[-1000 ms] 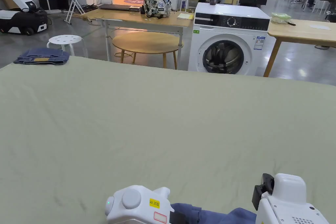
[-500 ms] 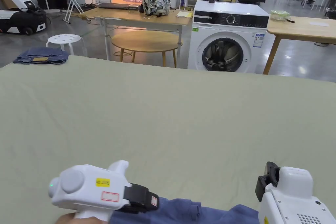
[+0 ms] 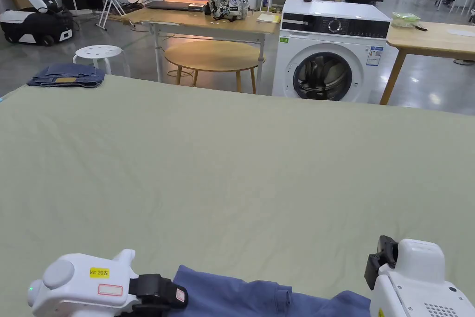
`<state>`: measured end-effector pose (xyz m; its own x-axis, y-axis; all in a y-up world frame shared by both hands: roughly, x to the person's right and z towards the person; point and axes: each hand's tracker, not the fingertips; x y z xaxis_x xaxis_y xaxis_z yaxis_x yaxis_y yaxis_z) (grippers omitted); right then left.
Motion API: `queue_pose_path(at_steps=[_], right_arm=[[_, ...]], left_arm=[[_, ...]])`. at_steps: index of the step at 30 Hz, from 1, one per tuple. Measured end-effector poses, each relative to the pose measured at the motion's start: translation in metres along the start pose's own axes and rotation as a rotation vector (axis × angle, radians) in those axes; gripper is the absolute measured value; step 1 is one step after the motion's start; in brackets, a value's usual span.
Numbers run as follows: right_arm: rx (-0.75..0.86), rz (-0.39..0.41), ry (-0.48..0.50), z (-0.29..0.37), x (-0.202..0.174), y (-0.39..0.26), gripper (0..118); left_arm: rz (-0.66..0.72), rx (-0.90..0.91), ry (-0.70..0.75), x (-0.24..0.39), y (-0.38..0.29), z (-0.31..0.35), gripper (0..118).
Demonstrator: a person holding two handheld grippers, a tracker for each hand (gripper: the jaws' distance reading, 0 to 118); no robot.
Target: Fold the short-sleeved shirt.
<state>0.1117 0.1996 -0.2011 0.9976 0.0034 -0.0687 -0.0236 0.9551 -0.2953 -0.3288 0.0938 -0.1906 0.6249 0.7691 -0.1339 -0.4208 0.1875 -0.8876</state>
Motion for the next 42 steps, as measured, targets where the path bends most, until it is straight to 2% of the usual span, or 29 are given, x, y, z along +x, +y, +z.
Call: queue_pose_path(at_steps=[3, 5, 7, 8, 10, 12, 18, 20, 26, 30, 34, 36, 42], right_arm=[[-0.007, 0.004, -0.002, 0.0, 0.0, -0.002, 0], [-0.01, 0.006, -0.006, 0.0, 0.0, -0.002, 0], [-0.014, 0.006, -0.008, 0.001, 0.001, -0.003, 0], [-0.016, 0.006, -0.009, 0.001, 0.001, -0.003, 0], [-0.02, 0.006, -0.012, 0.0, 0.003, -0.004, 0], [-0.024, 0.007, -0.013, -0.002, 0.004, -0.004, 0], [-0.022, 0.015, -0.012, -0.003, 0.003, 0.0, 0], [-0.019, 0.017, -0.008, -0.003, 0.002, 0.001, 0], [-0.015, 0.028, 0.014, -0.004, -0.008, 0.005, 0], [-0.012, 0.04, 0.032, -0.003, -0.014, 0.005, 0], [-0.011, 0.033, 0.039, -0.003, -0.016, 0.004, 0], [-0.013, 0.031, 0.04, -0.002, -0.017, 0.004, 0], [-0.017, 0.026, 0.039, -0.001, -0.015, 0.003, 0]], left_arm=[[0.043, 0.022, -0.169, -0.016, 0.005, -0.02, 49], [0.1, 0.006, -0.214, -0.02, 0.006, -0.029, 45], [0.091, 0.01, -0.18, -0.014, 0.001, -0.027, 15], [0.07, 0.004, -0.134, -0.012, 0.0, -0.028, 10], [0.059, 0.019, -0.158, -0.01, -0.002, -0.024, 6], [0.049, 0.032, -0.162, -0.011, 0.002, -0.018, 5], [-0.099, 0.091, -0.127, 0.032, -0.003, 0.028, 4], [-0.104, 0.099, -0.13, 0.012, 0.017, 0.044, 4], [-0.145, 0.205, 0.026, 0.024, 0.034, 0.113, 4], [-0.157, 0.244, 0.173, 0.043, 0.032, 0.135, 4], [-0.176, 0.22, 0.179, 0.06, 0.028, 0.13, 4], [-0.188, 0.195, 0.163, 0.098, 0.006, 0.114, 4], [-0.243, 0.118, 0.133, 0.123, 0.012, 0.068, 4]])
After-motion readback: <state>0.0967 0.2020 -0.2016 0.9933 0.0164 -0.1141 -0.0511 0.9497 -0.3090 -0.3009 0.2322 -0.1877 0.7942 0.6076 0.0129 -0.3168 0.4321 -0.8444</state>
